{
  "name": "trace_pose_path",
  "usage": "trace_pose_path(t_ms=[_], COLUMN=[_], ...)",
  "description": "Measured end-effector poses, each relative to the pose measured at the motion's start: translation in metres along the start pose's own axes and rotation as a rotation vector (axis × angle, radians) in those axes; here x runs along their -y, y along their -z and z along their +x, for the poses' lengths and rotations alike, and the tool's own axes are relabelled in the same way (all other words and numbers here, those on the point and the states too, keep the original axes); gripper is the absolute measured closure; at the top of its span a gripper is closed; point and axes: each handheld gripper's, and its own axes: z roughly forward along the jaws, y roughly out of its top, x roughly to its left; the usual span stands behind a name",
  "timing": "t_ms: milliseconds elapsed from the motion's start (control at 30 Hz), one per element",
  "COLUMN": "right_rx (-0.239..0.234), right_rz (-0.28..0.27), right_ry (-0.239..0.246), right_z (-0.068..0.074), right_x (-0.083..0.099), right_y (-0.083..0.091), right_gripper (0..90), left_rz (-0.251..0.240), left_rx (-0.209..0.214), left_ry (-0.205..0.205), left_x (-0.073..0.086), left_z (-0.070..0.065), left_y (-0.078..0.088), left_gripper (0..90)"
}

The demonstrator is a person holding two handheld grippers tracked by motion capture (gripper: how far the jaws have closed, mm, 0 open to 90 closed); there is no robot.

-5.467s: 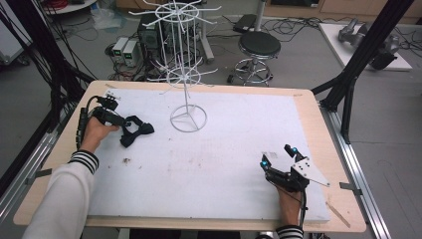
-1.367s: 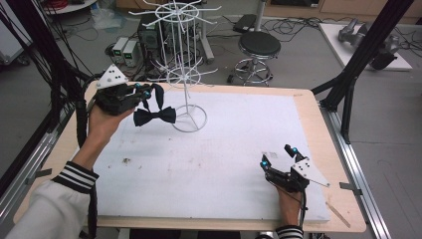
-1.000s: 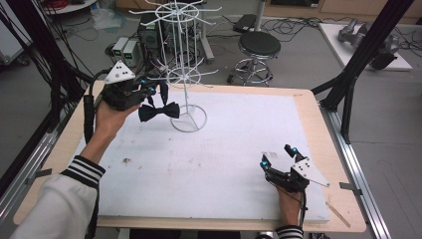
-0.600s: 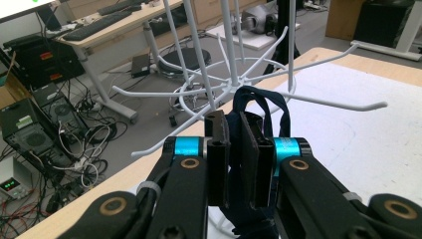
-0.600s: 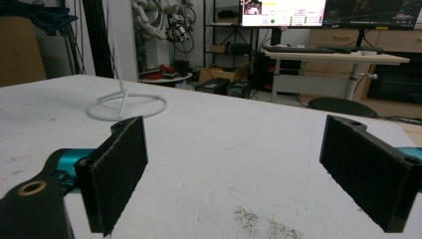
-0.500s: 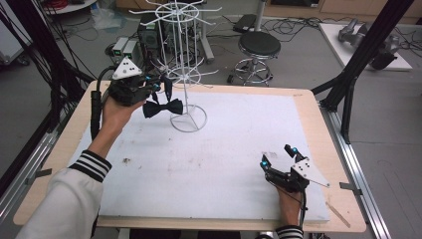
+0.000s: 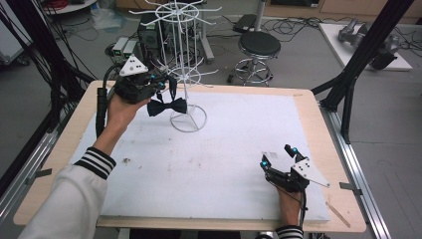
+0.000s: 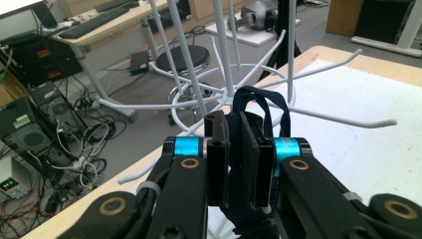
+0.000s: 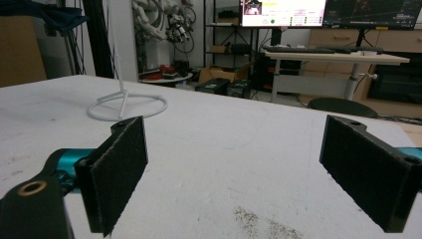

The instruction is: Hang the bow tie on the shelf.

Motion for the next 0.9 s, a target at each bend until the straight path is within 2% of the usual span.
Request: trace_pose_path(t_ms=[67, 100, 133, 167, 200, 233, 300, 667, 800, 900], right_rx=[0.000, 0.001, 0.001, -0.001, -0.001, -0.001, 0.001, 0.000, -0.001, -0.002], right_rz=[0.000, -0.005, -0.005, 0.000, -0.001, -0.001, -0.004, -0.006, -0.007, -0.006], right_ry=[-0.001, 0.007, 0.007, -0.001, 0.000, 0.000, 0.003, 0.003, -0.003, -0.005], right_z=[0.000, -0.001, -0.001, 0.000, 0.000, 0.000, 0.000, -0.001, 0.000, -0.001], right_x=[0.000, 0.000, 0.000, 0.000, 0.000, 0.000, 0.000, 0.000, 0.000, 0.000], right_y=[0.000, 0.000, 0.000, 0.000, 0.000, 0.000, 0.000, 0.000, 0.000, 0.000], right_gripper=[10.7, 10.7, 10.7, 10.7, 10.7, 10.7, 10.7, 10.7, 10.7, 10.7], left_rz=[0.018, 0.017, 0.015, 0.013, 0.005, -0.003, -0.017, -0.093, -0.146, -0.207], left_rx=[-0.002, 0.005, -0.006, -0.014, -0.002, 0.002, 0.001, 0.024, 0.022, 0.024], left_ry=[0.003, -0.002, 0.007, 0.010, 0.010, 0.010, 0.013, 0.016, 0.007, 0.023], left_x=[0.000, 0.000, 0.000, 0.000, 0.000, -0.001, -0.001, 0.000, 0.008, 0.021], left_z=[0.000, 0.000, -0.001, -0.001, 0.000, 0.000, -0.001, 0.005, 0.003, -0.002], left_y=[-0.001, -0.002, -0.002, -0.002, -0.001, 0.000, 0.002, 0.012, 0.021, 0.038], left_gripper=[77.1, 54.3, 54.3, 43.1, 29.1, 29.1, 19.1, 11.5, 8.2, 8.1])
